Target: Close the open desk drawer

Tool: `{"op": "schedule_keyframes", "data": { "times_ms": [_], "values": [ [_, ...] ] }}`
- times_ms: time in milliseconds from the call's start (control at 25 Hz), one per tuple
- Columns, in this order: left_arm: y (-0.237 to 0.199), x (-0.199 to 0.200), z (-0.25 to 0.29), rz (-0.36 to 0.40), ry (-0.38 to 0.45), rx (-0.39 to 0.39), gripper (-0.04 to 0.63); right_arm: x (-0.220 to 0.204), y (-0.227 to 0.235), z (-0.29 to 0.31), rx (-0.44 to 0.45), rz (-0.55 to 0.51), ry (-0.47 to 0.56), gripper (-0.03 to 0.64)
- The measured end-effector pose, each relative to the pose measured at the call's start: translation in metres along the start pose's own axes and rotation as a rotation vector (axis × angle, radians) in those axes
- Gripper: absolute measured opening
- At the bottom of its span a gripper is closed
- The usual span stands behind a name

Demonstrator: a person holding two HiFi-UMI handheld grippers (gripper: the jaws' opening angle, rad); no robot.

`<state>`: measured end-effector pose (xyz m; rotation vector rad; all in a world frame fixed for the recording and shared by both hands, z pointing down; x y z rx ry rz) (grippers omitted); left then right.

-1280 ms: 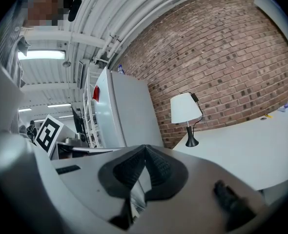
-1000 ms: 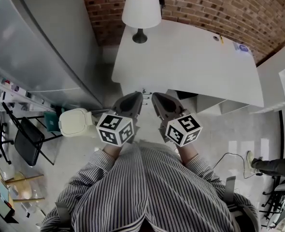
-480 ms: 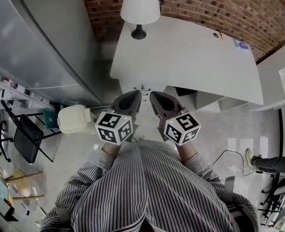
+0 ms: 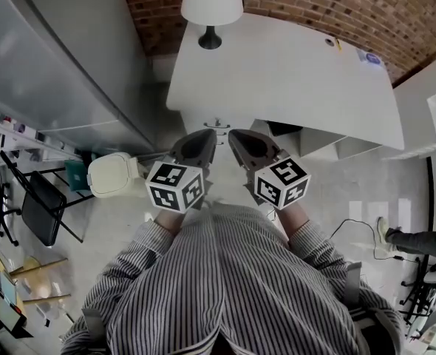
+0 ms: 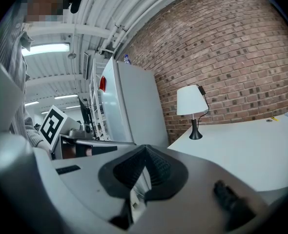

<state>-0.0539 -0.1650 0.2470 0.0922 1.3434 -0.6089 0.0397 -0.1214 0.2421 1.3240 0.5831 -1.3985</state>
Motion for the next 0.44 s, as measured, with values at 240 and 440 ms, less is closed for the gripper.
{"op": "schedule_keyframes", "data": {
  "times_ms": [240,440],
  "values": [
    [0.001,0.000,-0.001,-0.002,-0.003,-0.031,0.012,0.005,-0.002,-0.001,0.031,-0.082,-0.063,0.017],
    [-0.007,-0.001,-0.001,-0.007,0.019,-0.037,0.011,0.012,-0.003,0.009,0.085,-0.172,-0.104,0.017]
  ]
}}
Point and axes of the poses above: the fingertips, and each gripper's own axes: z forward along the fingers, y to its right, x out of its top, the point moved 5 cm from there along -z, backward along the fingers, and after that the axes turned 5 degrees about z, right-handed, at the moved point
